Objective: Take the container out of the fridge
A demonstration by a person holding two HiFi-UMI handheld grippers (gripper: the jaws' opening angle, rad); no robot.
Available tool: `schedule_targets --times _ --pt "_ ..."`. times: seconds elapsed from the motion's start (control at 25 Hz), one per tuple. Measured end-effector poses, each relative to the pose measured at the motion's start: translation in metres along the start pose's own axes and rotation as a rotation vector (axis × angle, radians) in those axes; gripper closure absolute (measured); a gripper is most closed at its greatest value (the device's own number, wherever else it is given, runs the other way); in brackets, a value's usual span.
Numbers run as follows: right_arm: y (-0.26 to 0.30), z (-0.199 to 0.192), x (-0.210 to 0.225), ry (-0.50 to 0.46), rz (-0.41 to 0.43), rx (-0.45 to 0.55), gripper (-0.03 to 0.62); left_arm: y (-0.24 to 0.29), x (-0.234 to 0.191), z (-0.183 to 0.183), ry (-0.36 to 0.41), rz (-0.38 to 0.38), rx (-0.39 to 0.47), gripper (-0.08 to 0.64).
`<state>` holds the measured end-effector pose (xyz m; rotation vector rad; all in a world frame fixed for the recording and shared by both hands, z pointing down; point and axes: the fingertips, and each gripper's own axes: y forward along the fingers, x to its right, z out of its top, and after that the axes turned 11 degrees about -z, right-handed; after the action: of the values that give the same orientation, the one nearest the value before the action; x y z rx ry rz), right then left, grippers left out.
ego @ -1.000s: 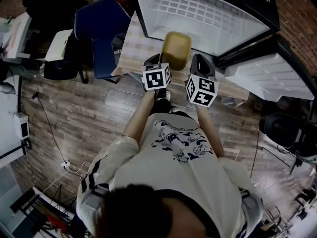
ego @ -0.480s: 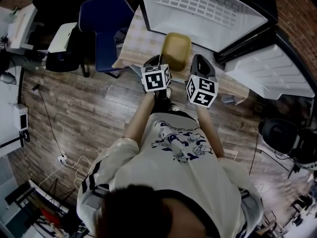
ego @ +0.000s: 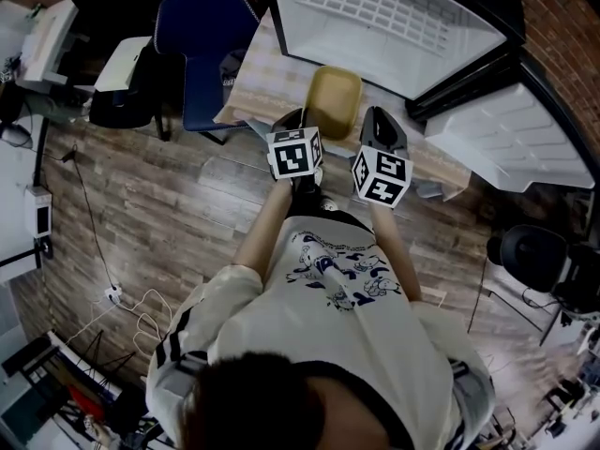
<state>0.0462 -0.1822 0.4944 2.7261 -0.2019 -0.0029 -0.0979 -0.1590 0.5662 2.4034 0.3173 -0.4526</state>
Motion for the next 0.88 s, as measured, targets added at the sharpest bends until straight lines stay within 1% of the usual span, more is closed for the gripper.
schedule_targets --times 0.48,0.88 --pt "-0.01 -0.001 -0.001 -0.002 0.013 0.004 0.547 -0.008 0.004 -0.012 -0.008 0.012 -0.001 0.526" --pt "-0.011 0.001 0.006 0.012 0.005 0.009 0.547 -0.005 0.01 -0.011 -0.012 0.01 0.0 0.526"
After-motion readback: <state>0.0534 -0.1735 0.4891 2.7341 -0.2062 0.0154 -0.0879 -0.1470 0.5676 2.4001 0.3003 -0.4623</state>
